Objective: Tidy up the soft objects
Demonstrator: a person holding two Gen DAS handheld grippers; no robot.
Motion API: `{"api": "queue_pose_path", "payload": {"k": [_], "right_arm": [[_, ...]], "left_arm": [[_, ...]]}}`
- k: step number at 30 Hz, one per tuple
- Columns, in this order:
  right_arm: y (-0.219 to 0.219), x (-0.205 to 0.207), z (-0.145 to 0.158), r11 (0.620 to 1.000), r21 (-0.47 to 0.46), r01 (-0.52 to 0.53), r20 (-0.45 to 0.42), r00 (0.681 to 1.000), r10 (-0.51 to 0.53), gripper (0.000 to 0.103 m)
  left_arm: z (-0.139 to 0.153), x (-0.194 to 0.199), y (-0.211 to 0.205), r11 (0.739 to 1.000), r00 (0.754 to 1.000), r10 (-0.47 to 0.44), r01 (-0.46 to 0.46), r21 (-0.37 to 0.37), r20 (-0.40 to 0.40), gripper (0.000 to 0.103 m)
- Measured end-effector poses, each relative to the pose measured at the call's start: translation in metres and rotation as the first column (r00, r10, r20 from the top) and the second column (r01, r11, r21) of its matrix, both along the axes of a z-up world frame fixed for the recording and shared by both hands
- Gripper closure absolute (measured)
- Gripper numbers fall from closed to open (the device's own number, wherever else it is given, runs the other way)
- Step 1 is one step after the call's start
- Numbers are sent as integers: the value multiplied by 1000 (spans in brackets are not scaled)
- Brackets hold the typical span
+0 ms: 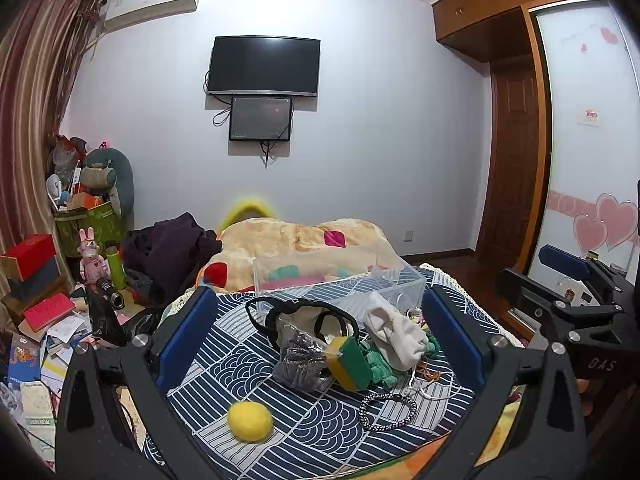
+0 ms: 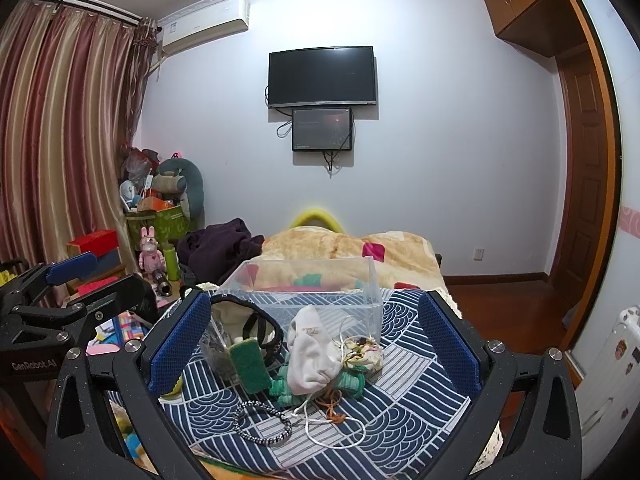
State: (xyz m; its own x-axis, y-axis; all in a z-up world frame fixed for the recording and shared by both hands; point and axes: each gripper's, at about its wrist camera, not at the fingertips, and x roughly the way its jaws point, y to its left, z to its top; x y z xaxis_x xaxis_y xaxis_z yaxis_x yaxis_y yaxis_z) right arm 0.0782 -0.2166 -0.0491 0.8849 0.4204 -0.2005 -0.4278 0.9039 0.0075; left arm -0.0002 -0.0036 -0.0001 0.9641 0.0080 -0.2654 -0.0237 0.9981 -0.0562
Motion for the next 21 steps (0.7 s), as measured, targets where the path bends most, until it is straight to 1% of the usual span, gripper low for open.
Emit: {"api": "queue_pose_path", "payload": {"k": [7, 12, 17, 21], "right_arm": [[0, 0, 0, 1000, 0, 0, 1, 1000, 0, 0], [0, -1, 0, 1000, 0, 0, 2, 1000, 0, 0], [0, -1, 0, 1000, 1, 1, 2, 1000, -1, 0], [-1, 0, 0, 1000, 2, 1, 3, 1000, -1, 0]], "left_arm": [[1, 0, 0, 1000, 1000, 1, -1, 14, 7, 0], [0, 0, 0, 1000, 1000, 1, -1, 4, 5, 0], [0, 0, 0, 1000, 1000, 0, -1, 19, 16, 0], [1, -1, 0, 1000, 1000, 0, -1, 13, 14, 0]]}}
